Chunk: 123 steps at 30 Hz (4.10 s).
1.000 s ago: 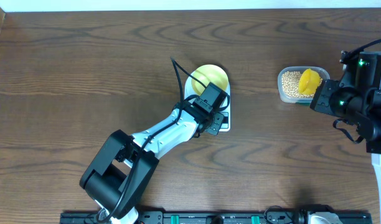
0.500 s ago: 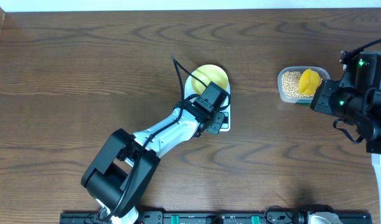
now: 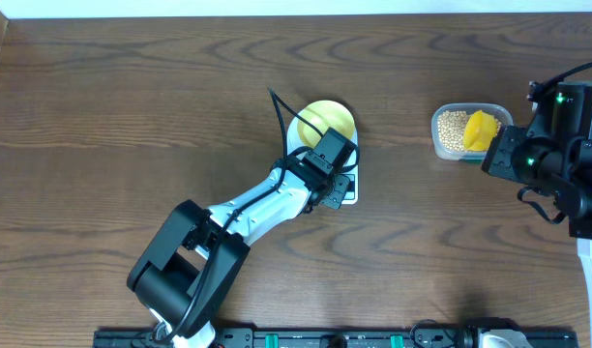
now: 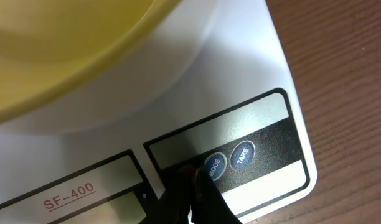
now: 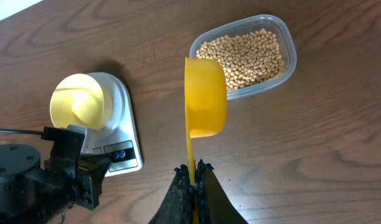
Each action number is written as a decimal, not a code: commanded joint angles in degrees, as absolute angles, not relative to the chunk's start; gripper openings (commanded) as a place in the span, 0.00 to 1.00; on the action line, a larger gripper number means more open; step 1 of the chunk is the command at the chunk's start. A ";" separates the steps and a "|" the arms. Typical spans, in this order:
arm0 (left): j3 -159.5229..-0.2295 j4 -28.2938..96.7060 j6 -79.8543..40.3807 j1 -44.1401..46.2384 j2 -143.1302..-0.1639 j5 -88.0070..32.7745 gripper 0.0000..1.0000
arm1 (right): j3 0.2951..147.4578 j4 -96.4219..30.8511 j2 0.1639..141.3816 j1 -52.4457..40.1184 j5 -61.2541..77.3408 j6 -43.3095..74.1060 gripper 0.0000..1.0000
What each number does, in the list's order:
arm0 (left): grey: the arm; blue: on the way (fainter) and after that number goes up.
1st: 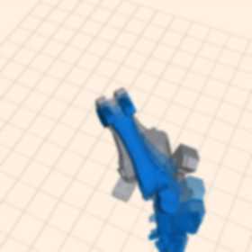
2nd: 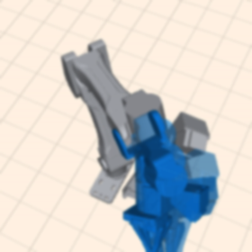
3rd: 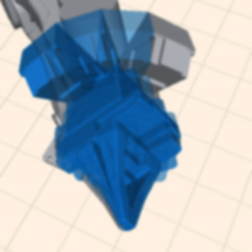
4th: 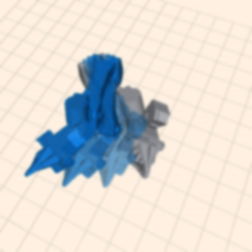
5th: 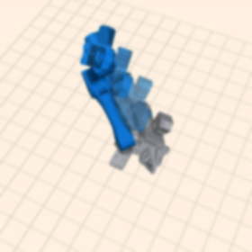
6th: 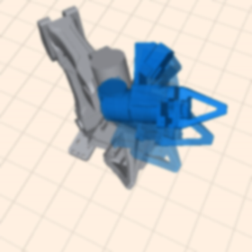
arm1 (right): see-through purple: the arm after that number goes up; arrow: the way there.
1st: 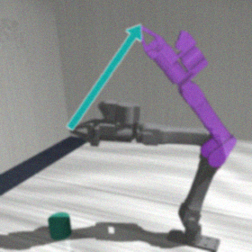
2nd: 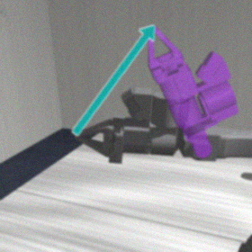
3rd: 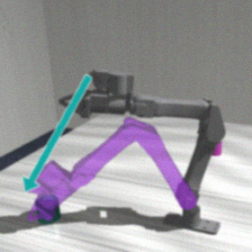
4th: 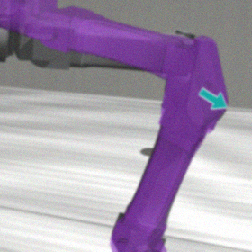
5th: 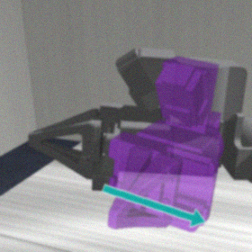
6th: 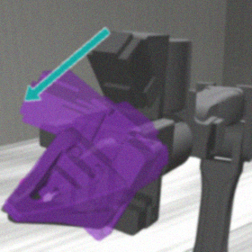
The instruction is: Scoop item into bowl and weigh 50g on scale
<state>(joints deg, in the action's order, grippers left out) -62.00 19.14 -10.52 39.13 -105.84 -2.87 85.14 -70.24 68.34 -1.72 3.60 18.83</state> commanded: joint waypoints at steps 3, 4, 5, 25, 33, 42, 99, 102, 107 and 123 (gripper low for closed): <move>-60.12 20.80 -11.03 38.54 -111.37 0.71 0.07 | 86.13 -70.32 67.83 -1.54 3.38 18.81 0.01; -60.12 20.91 -11.03 38.54 -111.59 0.73 0.07 | 86.13 -70.35 67.83 -1.54 3.38 18.81 0.01; -60.10 20.99 -11.03 38.54 -111.68 0.71 0.07 | 86.13 -70.35 67.83 -1.54 3.38 18.81 0.01; -62.65 27.20 -11.68 38.54 -93.43 -8.88 0.07 | 86.13 -70.08 67.83 -1.54 3.38 18.79 0.01; -62.65 29.95 -13.89 38.41 -76.55 -10.28 0.07 | 86.13 -69.63 67.83 -1.54 3.40 18.76 0.01; -62.65 36.40 -15.66 32.84 -62.96 -9.82 0.07 | 86.15 -69.21 67.81 -1.54 4.82 18.79 0.01; -62.59 50.11 -26.24 12.82 -67.85 11.20 0.98 | 86.06 -59.13 71.18 -1.43 -7.42 5.87 0.01; -62.59 50.11 -26.24 12.82 -67.83 11.20 0.98 | 86.06 -58.74 71.18 -1.41 -7.46 5.08 0.01; -62.59 50.11 -26.24 12.82 -67.83 11.20 0.98 | 86.06 -56.45 71.20 -0.03 -7.60 3.55 0.01; -62.59 50.11 -26.24 12.82 -67.83 11.20 0.98 | 86.06 -51.99 71.20 9.45 -5.41 3.55 0.01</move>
